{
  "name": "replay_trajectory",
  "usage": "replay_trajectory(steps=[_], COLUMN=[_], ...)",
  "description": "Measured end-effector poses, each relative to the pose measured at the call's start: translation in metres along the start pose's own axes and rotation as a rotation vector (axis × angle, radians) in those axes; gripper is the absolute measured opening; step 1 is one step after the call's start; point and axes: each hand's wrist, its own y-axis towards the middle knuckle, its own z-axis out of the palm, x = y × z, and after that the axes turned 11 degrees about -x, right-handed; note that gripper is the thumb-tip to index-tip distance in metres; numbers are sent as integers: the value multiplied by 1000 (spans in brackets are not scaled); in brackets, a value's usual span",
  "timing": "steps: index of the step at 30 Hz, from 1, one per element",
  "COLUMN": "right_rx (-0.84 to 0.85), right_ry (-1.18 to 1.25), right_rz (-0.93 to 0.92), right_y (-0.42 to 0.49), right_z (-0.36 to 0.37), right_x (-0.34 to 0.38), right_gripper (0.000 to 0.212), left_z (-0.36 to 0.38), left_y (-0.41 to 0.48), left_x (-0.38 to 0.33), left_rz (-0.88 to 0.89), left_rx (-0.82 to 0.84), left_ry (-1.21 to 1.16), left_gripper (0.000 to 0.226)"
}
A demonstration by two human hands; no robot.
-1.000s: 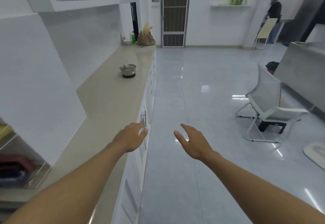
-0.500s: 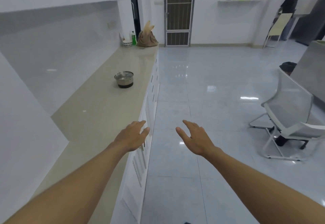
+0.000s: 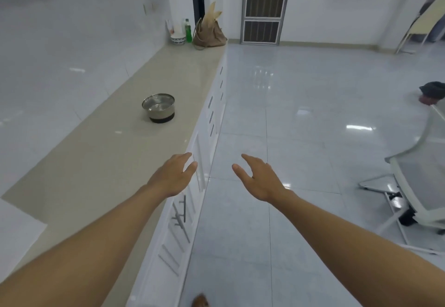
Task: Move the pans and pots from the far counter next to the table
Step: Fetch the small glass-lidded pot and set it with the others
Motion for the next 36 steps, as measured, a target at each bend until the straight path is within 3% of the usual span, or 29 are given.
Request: replay_trajectory(steps=[12, 20, 36], right_rx=[28, 71, 304], right_ry=[-15, 24, 90], right_rz=[-24, -72, -323], right_y=[203, 320, 569], right_z=[40, 81, 217], right_x=[13, 43, 92], right_gripper=[76, 77, 71], left_z=[-17, -39, -23], left_y=[205, 287, 430], left_x=[45, 88, 188], left_rz=[-21, -71, -460], left_rx=[-23, -96, -436], left_ry=[-7, -62, -185], left_gripper=[61, 52, 37])
